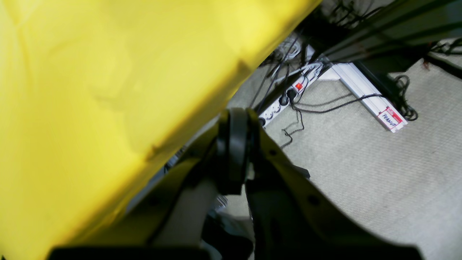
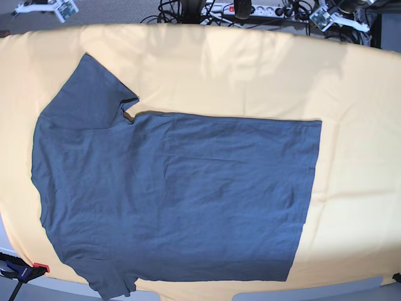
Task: Fold the T-shirt properly
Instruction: 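Move both grippers down to the shirt's shoulder and hem corners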
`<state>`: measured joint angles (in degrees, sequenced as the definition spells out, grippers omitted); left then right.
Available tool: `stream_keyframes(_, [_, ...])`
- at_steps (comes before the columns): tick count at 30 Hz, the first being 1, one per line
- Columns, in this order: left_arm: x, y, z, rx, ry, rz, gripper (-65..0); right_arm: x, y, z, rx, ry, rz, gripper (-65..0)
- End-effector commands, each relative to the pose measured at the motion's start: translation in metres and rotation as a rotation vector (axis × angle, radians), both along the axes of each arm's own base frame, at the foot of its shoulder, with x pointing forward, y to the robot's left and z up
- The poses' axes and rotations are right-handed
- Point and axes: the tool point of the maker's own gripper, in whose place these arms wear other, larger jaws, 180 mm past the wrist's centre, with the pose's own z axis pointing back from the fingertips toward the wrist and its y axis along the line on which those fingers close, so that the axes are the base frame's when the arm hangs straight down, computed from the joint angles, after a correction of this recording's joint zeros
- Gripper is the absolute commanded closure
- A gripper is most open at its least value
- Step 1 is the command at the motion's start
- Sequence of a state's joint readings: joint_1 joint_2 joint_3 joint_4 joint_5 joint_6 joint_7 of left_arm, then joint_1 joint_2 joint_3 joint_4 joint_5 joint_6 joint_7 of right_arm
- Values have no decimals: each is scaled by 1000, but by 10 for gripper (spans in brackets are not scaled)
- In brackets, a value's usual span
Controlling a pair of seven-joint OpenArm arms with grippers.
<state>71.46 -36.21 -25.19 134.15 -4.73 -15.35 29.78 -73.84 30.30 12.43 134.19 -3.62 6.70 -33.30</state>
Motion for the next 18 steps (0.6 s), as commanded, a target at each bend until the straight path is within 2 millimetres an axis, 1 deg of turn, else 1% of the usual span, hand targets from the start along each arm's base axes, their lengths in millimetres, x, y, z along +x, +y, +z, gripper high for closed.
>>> stream_keyframes(1, [11,-2,9,-13,-51,-7,0,13,1,9,10,-51,26,0])
stream_keyframes(3, [29,0,15,-7,-112,-8,0,34,2,14,38,-105,39,0])
stream_keyframes(5, [46,0,22,1,-163,-35,0,57,10,19,91,-155,64,0])
stream_keyframes(8, [73,-7,37,-13,-264,-109,0,86,34,29,215,-231,120,0])
stream_keyframes(10, [89,-13,46,-20,-326,-197,0,102,48,37,288,-274,157,0])
stream_keyframes(14, [120,3,44,18,-378,-356,0,133,61,57,324,-386,213,0])
stream_keyframes(16, [132,12,42,17,-375,-433,0,141,68,62,349,-411,236,0])
stream_keyframes(17, [137,17,41,13,-362,-465,-4,143,70,61,359,-412,243,0])
stream_keyframes(18, [141,21,40,6,-349,-496,-80,145,68,55,361,-398,240,0])
